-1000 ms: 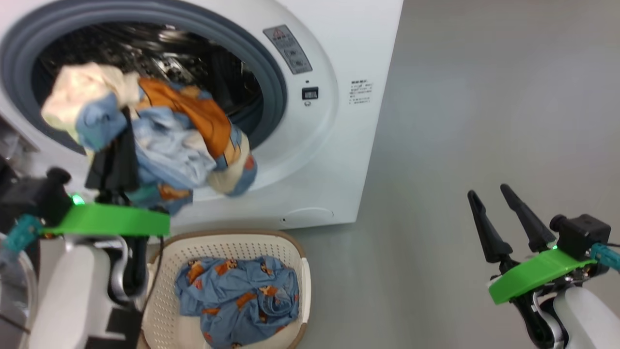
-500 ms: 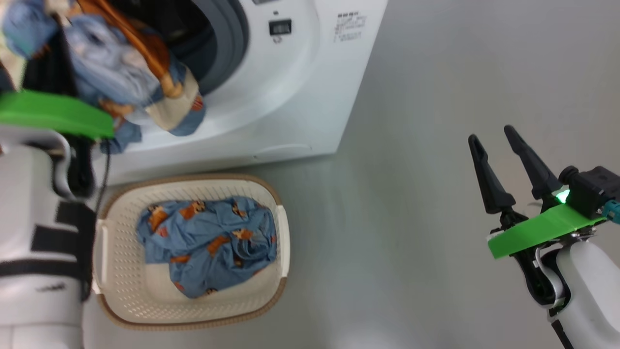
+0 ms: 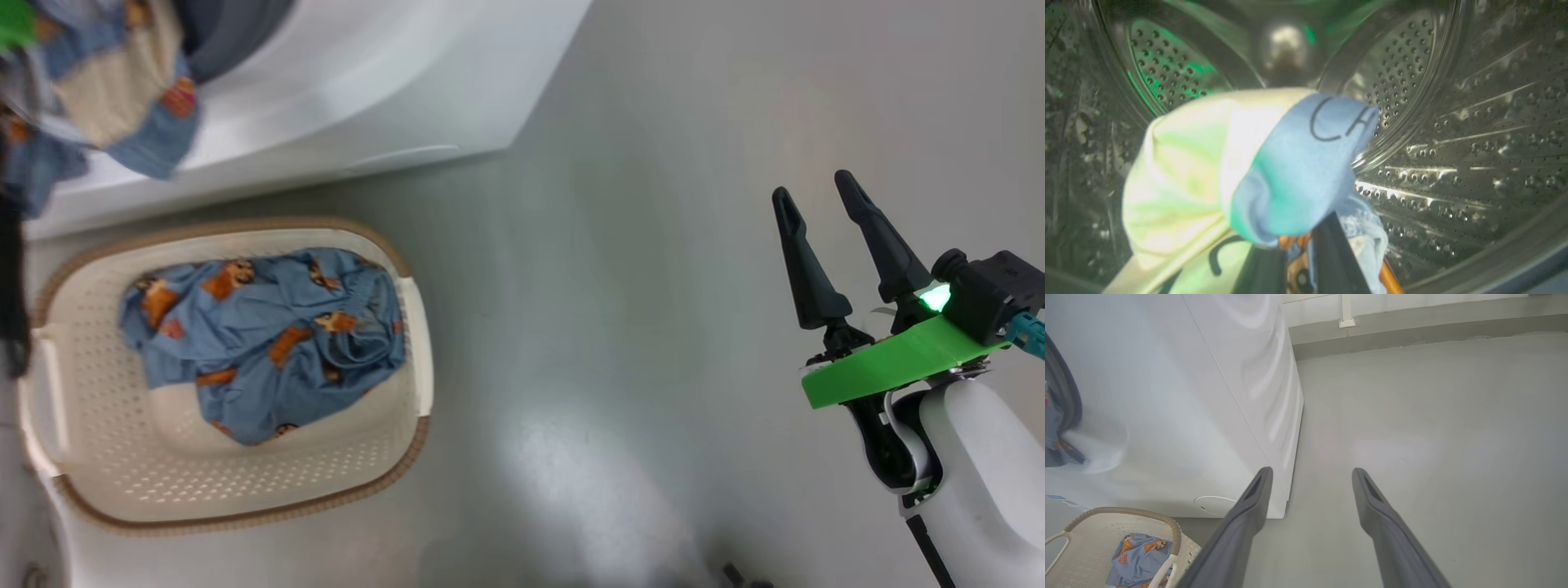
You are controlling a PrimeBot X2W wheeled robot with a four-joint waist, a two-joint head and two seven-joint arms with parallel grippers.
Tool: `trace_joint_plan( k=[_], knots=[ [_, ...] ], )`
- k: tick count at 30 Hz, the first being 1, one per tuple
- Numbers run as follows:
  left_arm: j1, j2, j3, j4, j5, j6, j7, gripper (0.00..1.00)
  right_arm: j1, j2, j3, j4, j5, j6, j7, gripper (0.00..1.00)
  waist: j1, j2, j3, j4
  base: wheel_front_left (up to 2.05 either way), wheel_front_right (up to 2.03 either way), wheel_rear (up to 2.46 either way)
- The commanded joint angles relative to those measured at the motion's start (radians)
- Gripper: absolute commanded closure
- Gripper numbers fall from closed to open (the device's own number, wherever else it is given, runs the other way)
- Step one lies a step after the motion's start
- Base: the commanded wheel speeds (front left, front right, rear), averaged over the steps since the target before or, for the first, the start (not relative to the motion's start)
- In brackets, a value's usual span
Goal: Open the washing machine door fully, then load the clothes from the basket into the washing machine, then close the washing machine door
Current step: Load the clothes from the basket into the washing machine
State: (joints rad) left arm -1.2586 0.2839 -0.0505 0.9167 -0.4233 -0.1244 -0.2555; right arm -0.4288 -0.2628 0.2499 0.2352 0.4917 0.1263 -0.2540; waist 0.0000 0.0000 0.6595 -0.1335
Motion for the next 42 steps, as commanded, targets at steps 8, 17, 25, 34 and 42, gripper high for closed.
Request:
trace_joint_plan(
  k=[8, 17, 25, 34, 42],
  knots=[
    [-0.023, 0.011, 0.123, -0.196, 0.108, 0.003, -0.006, 0.0, 0.005, 0.006, 0.005, -0.016, -0.014, 0.004, -0.008, 0.0, 0.0, 0.0, 0.057, -0.049, 0.0, 0.0, 0.0],
    [0.033, -0.026, 0.131, -0.057, 0.155, -0.001, -0.006, 0.0, -0.003, 0.015, 0.028, 0.007, -0.008, 0.004, -0.008, 0.0, 0.0, 0.0, -0.015, -0.029, 0.0, 0.0, 0.0],
    [0.127, -0.046, 0.131, -0.047, 0.154, -0.005, -0.006, 0.0, 0.0, 0.02, 0.046, 0.03, 0.005, 0.004, -0.008, 0.0, 0.0, 0.0, -0.124, -0.014, 0.0, 0.0, 0.0],
    [0.31, -0.069, 0.076, -0.126, 0.118, -0.006, -0.006, 0.0, 0.033, 0.018, 0.064, 0.063, 0.03, 0.004, -0.008, 0.0, 0.0, 0.0, -0.285, 0.016, 0.0, 0.0, 0.0],
    [0.541, -0.074, 0.017, -0.217, 0.076, -0.006, -0.006, 0.0, 0.094, 0.012, 0.054, 0.078, 0.043, 0.004, -0.008, 0.0, 0.0, 0.0, -0.428, 0.067, 0.0, 0.0, 0.0]
  ],
)
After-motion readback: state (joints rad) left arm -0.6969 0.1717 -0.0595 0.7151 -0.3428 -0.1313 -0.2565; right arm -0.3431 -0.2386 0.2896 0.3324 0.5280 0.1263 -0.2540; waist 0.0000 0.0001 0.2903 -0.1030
